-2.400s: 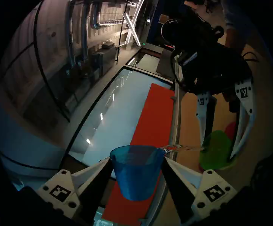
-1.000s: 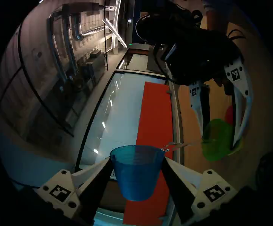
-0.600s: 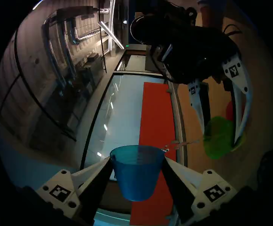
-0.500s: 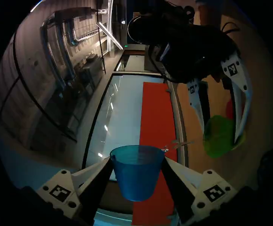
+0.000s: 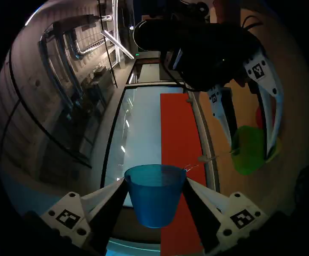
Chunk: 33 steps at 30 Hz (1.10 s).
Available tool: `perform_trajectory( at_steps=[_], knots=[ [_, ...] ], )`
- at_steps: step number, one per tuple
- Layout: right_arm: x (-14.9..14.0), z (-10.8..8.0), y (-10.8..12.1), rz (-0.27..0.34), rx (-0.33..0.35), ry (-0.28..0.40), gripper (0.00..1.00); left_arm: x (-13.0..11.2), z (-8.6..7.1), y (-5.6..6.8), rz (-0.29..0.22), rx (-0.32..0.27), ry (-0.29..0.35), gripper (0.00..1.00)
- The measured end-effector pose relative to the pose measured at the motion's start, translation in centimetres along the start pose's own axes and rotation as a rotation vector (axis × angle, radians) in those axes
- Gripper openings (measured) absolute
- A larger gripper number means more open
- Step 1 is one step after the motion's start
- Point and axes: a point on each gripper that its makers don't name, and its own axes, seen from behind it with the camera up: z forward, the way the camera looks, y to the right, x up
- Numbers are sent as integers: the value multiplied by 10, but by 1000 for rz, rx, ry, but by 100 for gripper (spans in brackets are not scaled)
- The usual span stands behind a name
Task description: Pour water
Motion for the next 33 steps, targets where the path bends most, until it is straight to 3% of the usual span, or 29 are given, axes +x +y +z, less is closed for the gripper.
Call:
perform_trajectory(
  at_steps=[12,23,27,33],
  knots=[
    [0,1,1,3,-5,2,92,5,-2,-1,64,8,7,86],
    [1,3,2,5,-8,5,92,5,-1,-4,58,9,11,86],
    [1,2,2,5,-10,6,92,3,1,-3,12,5,6,86],
    [4,1,4,11,-17,16,92,-1,3,1,-149,-6,-1,86]
  ],
)
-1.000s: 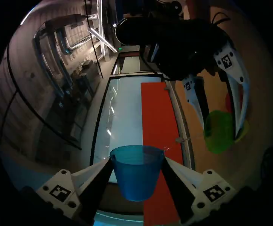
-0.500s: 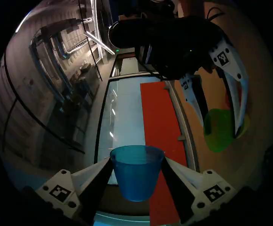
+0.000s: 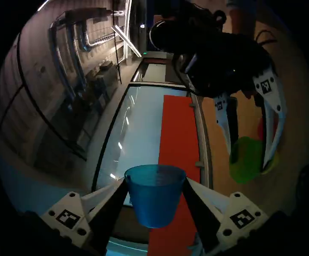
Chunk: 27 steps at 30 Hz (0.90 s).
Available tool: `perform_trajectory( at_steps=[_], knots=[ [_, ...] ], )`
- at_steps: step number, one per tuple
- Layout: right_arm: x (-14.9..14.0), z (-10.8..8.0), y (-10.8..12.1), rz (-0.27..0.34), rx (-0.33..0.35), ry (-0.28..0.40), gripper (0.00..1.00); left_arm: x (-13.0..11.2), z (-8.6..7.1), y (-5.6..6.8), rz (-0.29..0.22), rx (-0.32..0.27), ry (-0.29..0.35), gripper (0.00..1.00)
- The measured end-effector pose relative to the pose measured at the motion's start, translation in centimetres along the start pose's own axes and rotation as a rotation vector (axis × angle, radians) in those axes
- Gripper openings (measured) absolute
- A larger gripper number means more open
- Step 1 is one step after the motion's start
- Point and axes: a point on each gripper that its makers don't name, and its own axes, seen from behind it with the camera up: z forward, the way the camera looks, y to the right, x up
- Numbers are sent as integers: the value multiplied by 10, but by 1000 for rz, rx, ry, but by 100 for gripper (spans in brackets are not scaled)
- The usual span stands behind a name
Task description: Pour water
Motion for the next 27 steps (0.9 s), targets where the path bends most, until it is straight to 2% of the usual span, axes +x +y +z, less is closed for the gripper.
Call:
perform_trajectory(
  at_steps=[5,19,27],
  knots=[
    [1,-1,1,2,-3,6,92,-6,2,0,-140,-5,-13,86],
    [3,-1,2,2,-10,16,92,-13,2,-8,-472,-1,-10,86],
    [5,-2,3,4,-14,23,92,-10,0,-18,-717,-7,12,86]
  ],
)
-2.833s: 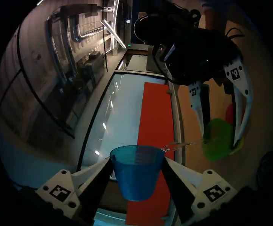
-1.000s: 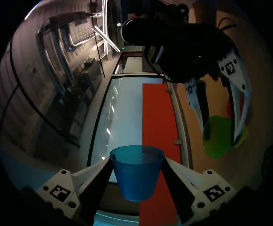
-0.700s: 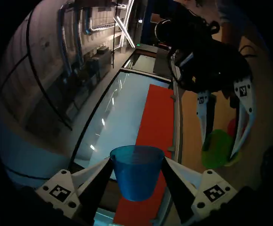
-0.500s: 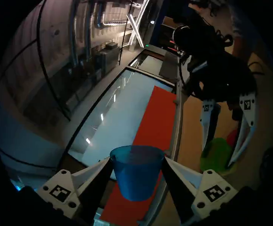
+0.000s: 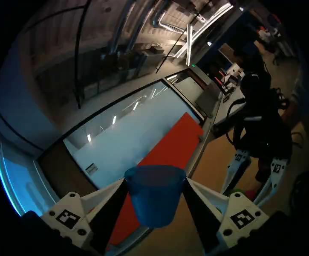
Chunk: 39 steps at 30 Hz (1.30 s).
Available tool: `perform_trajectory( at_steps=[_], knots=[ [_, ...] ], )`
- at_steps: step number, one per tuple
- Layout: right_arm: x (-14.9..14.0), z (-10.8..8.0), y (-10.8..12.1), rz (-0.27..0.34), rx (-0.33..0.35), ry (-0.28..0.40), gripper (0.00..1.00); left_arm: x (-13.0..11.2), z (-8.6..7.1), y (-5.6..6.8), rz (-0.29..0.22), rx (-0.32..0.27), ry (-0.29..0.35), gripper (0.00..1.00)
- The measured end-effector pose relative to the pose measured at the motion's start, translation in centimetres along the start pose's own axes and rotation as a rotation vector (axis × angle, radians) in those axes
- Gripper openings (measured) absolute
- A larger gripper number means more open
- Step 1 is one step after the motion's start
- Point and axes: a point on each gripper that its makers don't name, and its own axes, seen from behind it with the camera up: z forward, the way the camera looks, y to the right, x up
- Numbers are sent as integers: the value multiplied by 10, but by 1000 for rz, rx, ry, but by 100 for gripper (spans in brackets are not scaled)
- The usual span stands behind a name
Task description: Pour water
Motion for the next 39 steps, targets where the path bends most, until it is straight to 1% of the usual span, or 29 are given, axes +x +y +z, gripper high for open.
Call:
perform_trajectory(
  at_steps=[6,11,17,21,24,26,33,39],
  knots=[
    [3,-1,2,2,-5,6,92,2,-1,-6,-185,-9,11,86],
    [4,-2,4,6,-8,11,92,-1,-3,-11,-336,-19,11,86],
    [5,-2,5,9,-11,13,92,-4,0,-17,-520,-36,19,86],
    [5,-2,5,11,-13,15,92,-6,3,-18,-621,-52,25,86],
    [5,-2,6,13,-14,16,92,-9,4,-19,-661,-57,29,86],
    [5,-3,6,15,-15,16,92,-12,4,-19,-668,-56,30,86],
    [6,-6,12,18,-31,11,92,-24,1,-17,-668,-51,16,86],
    [7,-15,20,23,-52,7,92,-37,-4,-14,-666,-40,0,86]
  ],
)
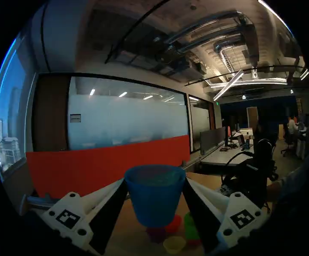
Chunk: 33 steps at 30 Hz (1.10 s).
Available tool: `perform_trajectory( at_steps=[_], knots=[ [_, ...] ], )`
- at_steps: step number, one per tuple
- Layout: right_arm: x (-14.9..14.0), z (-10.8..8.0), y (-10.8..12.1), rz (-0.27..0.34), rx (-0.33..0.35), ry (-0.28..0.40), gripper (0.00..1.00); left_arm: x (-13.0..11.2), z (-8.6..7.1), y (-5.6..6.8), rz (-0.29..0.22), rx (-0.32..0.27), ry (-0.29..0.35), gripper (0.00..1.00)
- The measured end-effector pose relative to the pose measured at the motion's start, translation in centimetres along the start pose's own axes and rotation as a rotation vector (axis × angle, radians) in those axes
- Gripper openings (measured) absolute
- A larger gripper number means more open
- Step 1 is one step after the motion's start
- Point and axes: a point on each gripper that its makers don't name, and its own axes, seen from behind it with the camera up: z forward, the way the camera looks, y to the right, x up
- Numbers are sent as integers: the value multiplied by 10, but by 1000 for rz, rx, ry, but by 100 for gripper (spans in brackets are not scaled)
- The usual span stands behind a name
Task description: Pour water
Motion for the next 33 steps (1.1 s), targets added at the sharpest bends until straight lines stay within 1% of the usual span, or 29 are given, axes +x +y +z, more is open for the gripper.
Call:
perform_trajectory(
  at_steps=[12,24,33],
  knots=[
    [-3,-24,25,-2,-63,-24,92,-29,-11,-11,-16,23,-28,86],
    [-3,-48,46,17,-117,-29,92,-48,-15,-10,-27,23,-45,86],
    [-2,-64,62,17,-151,-39,92,-67,-20,-8,-28,25,-72,86]
  ],
)
